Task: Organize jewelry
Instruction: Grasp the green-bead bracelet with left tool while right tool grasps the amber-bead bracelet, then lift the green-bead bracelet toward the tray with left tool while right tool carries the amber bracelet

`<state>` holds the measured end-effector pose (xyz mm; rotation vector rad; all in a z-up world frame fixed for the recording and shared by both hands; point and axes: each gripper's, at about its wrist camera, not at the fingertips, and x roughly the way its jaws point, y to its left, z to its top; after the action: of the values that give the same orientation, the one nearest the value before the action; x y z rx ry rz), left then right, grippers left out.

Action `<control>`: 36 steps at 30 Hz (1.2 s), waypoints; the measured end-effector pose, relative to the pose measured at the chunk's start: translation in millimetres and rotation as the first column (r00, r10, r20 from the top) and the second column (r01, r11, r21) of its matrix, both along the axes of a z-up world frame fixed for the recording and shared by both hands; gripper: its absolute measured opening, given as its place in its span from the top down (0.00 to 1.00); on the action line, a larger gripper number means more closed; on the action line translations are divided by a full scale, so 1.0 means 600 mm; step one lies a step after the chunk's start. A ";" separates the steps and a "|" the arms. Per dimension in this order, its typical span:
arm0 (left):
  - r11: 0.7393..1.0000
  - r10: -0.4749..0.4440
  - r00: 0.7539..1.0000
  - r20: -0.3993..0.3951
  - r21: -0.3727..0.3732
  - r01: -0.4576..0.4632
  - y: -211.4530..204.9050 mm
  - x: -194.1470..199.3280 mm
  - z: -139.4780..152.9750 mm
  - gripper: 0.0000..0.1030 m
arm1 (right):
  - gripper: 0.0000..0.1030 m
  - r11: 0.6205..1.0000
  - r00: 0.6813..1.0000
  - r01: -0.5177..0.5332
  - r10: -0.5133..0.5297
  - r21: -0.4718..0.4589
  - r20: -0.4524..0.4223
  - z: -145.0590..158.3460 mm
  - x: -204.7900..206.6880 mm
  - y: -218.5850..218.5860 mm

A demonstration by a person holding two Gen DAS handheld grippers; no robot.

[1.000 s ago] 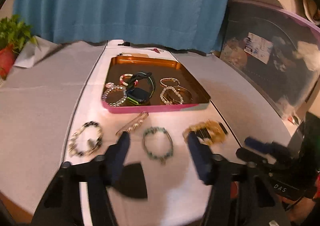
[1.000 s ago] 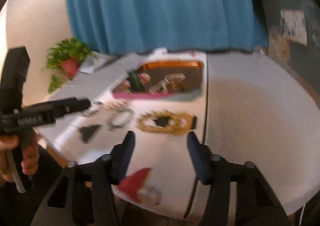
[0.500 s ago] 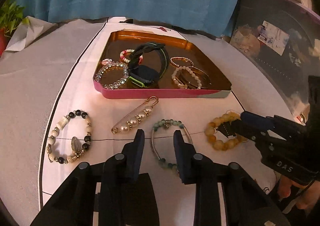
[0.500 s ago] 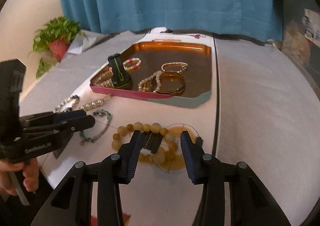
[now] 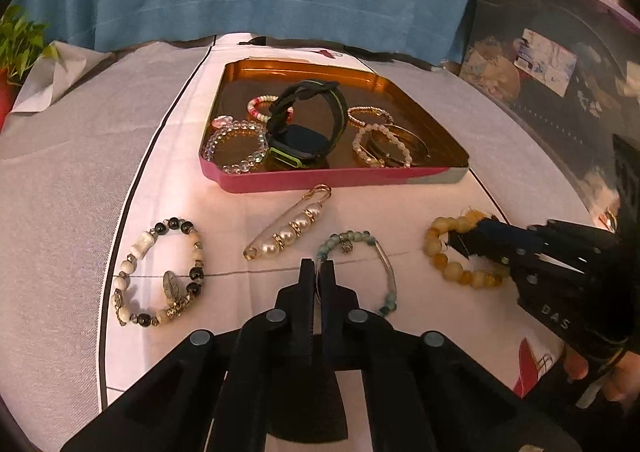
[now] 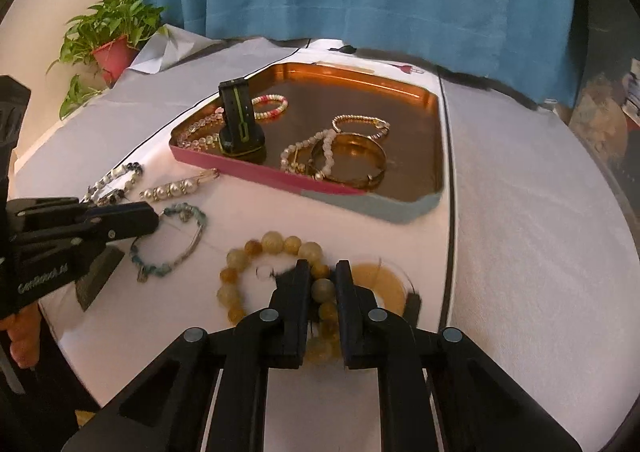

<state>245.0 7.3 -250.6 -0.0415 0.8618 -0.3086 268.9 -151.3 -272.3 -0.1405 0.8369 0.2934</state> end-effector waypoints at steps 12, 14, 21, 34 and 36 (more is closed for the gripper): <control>1.000 -0.024 1.000 0.001 0.003 0.024 0.015 -0.047 0.013 1.00 | 0.87 0.996 0.999 0.028 -0.030 0.082 0.017 0.008 -0.098 -0.037; 0.999 -0.018 1.000 0.002 -0.051 0.018 0.020 -0.034 0.018 0.90 | 0.86 0.994 0.999 0.040 -0.040 0.101 0.004 0.009 -0.090 -0.040; 1.000 0.003 1.000 0.021 0.013 -0.003 0.004 -0.003 0.002 0.87 | 0.85 0.995 0.998 0.062 -0.062 0.072 -0.001 0.004 -0.082 -0.032; 0.988 -0.010 0.997 0.071 0.154 -0.001 -0.022 -0.048 -0.006 0.99 | 0.87 0.990 0.987 0.131 -0.135 0.051 0.092 -0.006 -0.106 -0.020; 0.986 -0.034 0.998 0.061 0.164 0.024 -0.028 -0.062 -0.004 0.99 | 0.87 0.990 0.987 0.125 -0.131 0.072 0.095 -0.007 -0.115 -0.027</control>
<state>207.8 -9.5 -252.9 0.1330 0.8229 -0.2641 200.0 -167.3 -276.3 -0.0390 0.7331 0.1911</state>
